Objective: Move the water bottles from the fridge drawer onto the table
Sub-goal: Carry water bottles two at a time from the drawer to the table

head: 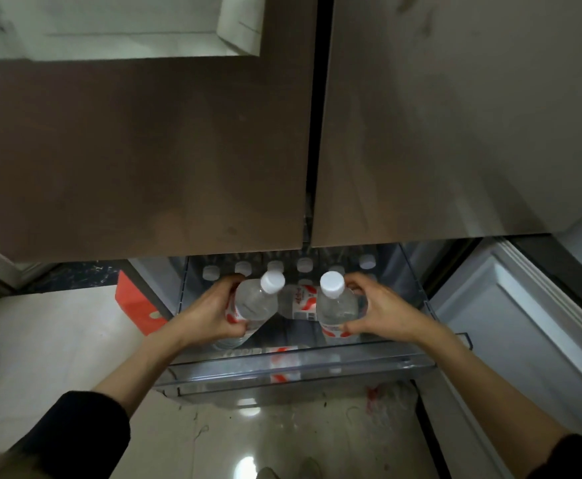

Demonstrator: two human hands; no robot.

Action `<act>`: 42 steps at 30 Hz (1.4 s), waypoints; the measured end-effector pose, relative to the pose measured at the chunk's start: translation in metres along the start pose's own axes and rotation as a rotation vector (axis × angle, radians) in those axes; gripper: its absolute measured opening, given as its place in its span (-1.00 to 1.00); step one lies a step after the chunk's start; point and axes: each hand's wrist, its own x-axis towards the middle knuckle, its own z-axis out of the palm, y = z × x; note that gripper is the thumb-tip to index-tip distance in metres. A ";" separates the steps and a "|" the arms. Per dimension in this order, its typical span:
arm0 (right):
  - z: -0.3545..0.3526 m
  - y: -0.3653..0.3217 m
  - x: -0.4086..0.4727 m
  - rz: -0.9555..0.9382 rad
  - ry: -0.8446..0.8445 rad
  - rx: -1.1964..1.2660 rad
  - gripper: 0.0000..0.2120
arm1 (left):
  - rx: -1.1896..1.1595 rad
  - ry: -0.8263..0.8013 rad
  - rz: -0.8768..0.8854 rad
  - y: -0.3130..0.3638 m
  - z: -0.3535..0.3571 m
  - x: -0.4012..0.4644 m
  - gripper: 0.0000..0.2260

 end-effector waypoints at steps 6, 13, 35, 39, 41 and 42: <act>0.004 0.000 0.004 0.028 -0.029 0.119 -0.24 | -0.080 -0.031 -0.045 -0.006 -0.014 -0.013 -0.26; 0.005 -0.003 0.005 0.003 -0.023 0.169 -0.36 | -0.177 0.077 -0.104 0.006 -0.015 -0.019 -0.10; 0.034 -0.047 -0.017 -0.126 0.349 0.276 -0.72 | -0.265 0.513 0.088 0.033 0.007 -0.053 -0.58; 0.026 -0.077 -0.042 -0.273 0.428 0.320 -0.74 | -0.309 0.606 0.154 0.059 -0.001 -0.077 -0.61; 0.020 -0.094 -0.055 -0.367 0.474 0.350 -0.75 | -0.338 0.676 0.176 0.074 -0.008 -0.089 -0.62; 0.017 -0.102 -0.062 -0.418 0.491 0.366 -0.76 | -0.352 0.708 0.180 0.083 -0.012 -0.096 -0.61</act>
